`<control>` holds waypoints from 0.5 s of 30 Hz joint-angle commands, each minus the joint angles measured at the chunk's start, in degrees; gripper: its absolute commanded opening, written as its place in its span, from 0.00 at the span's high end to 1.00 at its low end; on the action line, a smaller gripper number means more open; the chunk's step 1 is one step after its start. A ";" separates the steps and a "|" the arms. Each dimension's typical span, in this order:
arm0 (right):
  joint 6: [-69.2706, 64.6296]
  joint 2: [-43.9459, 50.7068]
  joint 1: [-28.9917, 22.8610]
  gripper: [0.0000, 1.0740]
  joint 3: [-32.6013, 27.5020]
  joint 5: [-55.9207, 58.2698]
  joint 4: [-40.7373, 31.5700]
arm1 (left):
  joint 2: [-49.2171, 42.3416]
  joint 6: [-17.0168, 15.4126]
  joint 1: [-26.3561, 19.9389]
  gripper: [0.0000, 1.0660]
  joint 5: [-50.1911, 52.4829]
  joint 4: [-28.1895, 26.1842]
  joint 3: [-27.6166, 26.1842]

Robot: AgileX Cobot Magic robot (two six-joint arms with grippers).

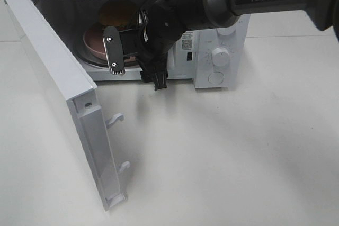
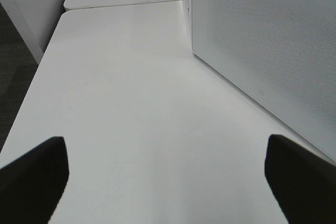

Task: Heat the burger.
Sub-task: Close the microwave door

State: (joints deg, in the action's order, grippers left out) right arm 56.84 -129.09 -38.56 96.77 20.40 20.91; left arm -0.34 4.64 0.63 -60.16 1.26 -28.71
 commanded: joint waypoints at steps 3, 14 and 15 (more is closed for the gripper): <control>0.00 4.58 0.34 0.29 -5.73 -3.09 1.78 | -1.26 -0.11 0.23 0.12 0.52 -0.23 0.17; -0.34 12.72 0.46 0.29 -16.73 -4.87 1.78 | -1.26 -0.11 0.23 0.12 0.52 -0.23 0.17; -0.57 13.46 0.46 0.29 -17.70 -5.16 1.78 | -1.26 -0.11 0.23 0.12 0.52 -0.23 0.17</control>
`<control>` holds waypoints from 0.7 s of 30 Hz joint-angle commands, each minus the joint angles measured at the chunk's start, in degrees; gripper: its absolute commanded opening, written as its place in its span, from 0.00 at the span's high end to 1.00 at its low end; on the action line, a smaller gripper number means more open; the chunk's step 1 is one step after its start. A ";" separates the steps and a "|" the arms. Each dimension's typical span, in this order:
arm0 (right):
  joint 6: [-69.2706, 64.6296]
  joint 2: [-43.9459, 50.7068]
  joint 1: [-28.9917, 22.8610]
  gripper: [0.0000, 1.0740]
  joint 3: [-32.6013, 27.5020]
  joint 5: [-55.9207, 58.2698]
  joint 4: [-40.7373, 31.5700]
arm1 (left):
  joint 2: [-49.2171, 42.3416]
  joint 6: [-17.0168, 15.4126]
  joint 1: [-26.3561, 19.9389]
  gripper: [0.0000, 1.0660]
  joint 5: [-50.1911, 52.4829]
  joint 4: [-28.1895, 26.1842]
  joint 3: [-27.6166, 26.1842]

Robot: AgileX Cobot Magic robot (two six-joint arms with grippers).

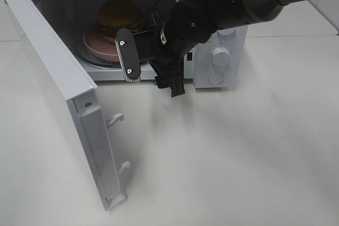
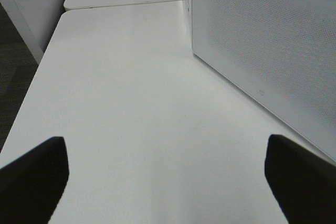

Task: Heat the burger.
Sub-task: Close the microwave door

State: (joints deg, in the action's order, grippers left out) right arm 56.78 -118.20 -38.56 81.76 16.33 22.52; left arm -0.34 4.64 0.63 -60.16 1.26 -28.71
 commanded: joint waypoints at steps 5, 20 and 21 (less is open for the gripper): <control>-3.27 7.56 0.46 0.29 -8.77 -1.26 0.11 | -1.26 -0.11 0.23 0.12 0.52 -0.23 0.17; -16.50 20.34 0.46 0.29 -20.86 -0.52 0.11 | -1.26 -0.11 0.23 0.12 0.52 -0.23 0.17; -20.57 22.52 0.46 0.29 -22.52 0.23 -0.11 | -1.26 -0.11 0.23 0.12 0.52 -0.23 0.17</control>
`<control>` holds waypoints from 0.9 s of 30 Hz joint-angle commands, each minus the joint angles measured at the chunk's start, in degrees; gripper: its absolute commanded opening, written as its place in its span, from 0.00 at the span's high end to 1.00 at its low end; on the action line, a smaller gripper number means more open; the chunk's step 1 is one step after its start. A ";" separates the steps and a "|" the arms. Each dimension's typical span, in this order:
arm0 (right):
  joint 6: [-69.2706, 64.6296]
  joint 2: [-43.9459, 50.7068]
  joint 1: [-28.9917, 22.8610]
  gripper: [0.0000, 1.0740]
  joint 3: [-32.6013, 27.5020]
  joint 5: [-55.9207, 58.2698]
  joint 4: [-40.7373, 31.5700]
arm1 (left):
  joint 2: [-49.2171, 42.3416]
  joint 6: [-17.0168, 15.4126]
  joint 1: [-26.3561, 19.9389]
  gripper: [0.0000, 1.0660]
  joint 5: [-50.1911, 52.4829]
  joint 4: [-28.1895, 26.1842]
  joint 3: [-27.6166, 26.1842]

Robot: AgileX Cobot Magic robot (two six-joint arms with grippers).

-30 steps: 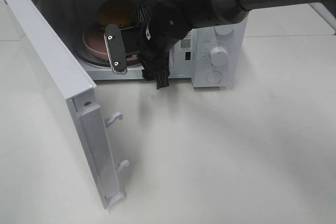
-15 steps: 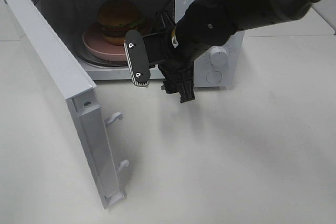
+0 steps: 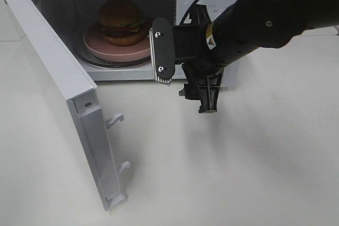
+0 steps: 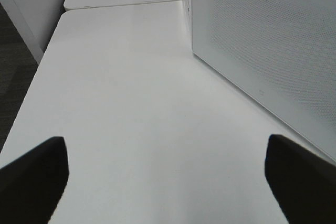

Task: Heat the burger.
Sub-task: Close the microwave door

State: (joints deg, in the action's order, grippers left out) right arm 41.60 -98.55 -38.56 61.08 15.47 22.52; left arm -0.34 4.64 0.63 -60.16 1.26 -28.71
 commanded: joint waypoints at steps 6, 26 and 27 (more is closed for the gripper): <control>-18.56 7.85 0.46 0.29 -4.24 5.61 -0.11 | -1.26 -0.11 0.23 0.12 0.52 -0.23 0.17; -42.00 23.15 0.40 0.29 -4.53 37.53 -6.36 | -1.26 -0.11 0.23 0.12 0.52 -0.23 0.17; -42.74 23.84 0.40 0.29 -4.53 38.90 -6.47 | -1.26 -0.11 0.23 0.12 0.52 -0.23 0.17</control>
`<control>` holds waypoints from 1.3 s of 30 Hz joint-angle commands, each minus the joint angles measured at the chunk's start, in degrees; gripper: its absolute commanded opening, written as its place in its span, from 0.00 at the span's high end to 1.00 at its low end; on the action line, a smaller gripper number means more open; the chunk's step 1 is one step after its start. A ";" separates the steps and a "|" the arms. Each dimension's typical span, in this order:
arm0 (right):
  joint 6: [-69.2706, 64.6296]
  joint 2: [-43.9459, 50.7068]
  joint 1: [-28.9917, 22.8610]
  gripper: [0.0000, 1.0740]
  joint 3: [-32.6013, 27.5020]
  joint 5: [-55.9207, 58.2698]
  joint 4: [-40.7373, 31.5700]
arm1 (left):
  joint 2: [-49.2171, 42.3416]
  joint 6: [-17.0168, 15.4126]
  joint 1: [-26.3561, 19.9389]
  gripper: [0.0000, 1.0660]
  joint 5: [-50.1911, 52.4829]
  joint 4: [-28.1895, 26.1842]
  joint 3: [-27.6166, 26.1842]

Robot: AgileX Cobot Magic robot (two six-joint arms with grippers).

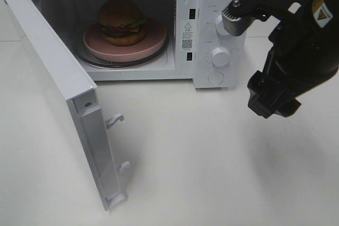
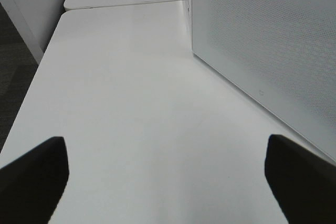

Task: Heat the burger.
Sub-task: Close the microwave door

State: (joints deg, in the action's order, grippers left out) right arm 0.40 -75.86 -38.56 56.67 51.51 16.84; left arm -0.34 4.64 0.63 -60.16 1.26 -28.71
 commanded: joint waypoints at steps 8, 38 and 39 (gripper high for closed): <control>-4.98 5.61 0.40 0.29 -0.17 10.77 -1.95 | -1.26 -0.11 0.23 0.12 0.52 -0.23 0.17; -15.58 34.49 1.49 0.29 -22.98 6.59 -1.83 | -1.26 -0.11 0.23 0.12 0.52 -0.23 0.17; -15.53 36.61 3.72 0.29 -24.29 6.36 -2.29 | -1.26 -0.11 0.23 0.12 0.52 -0.23 0.17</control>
State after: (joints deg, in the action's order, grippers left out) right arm -14.73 -40.85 -36.50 33.29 58.27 15.13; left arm -0.34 4.64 0.63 -60.16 1.26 -28.71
